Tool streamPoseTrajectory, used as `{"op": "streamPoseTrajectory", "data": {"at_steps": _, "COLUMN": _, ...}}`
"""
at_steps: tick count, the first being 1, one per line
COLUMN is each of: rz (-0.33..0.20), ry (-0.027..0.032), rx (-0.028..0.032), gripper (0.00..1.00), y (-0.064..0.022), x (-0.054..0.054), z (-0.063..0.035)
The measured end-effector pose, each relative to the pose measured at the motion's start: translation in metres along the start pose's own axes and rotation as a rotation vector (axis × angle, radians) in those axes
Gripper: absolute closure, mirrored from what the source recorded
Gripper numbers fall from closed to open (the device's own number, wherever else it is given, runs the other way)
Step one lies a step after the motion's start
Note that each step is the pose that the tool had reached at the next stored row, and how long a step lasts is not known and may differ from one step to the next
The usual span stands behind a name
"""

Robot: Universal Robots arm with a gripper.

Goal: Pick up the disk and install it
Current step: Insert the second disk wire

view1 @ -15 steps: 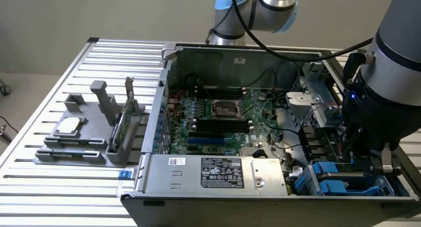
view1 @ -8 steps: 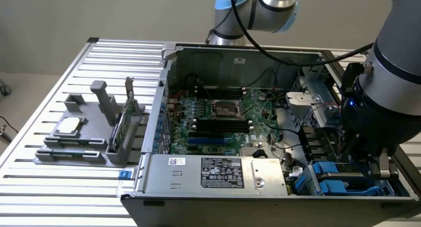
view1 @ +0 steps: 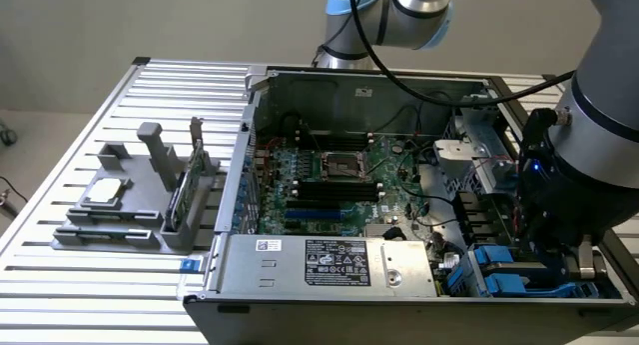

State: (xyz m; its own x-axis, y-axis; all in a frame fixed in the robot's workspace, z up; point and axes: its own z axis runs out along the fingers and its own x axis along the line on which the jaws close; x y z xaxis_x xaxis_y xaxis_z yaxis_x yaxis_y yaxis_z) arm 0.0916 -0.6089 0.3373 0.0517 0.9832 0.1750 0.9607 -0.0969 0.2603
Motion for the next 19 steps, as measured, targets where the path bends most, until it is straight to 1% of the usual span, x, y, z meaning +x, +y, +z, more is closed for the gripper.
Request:
{"op": "streamPoseTrajectory", "data": {"at_steps": 4, "rz": -0.003, "ry": 0.0061, "rx": 0.0012, "gripper": 0.84, "y": 0.0011, "x": -0.0029, "z": 0.0012}}
{"op": "streamPoseTrajectory", "data": {"at_steps": 9, "rz": -0.003, "ry": 0.0177, "rx": 0.0022, "gripper": 0.84, "y": 0.002, "x": -0.0074, "z": 0.0027}}
{"op": "streamPoseTrajectory", "data": {"at_steps": 14, "rz": -0.003, "ry": 0.0317, "rx": 0.0035, "gripper": 0.84, "y": 0.0017, "x": -0.0097, "z": 0.0049}}
{"op": "streamPoseTrajectory", "data": {"at_steps": 19, "rz": -0.006, "ry": 0.0418, "rx": 0.005, "gripper": 0.84, "y": 0.0023, "x": -0.0098, "z": 0.0056}}
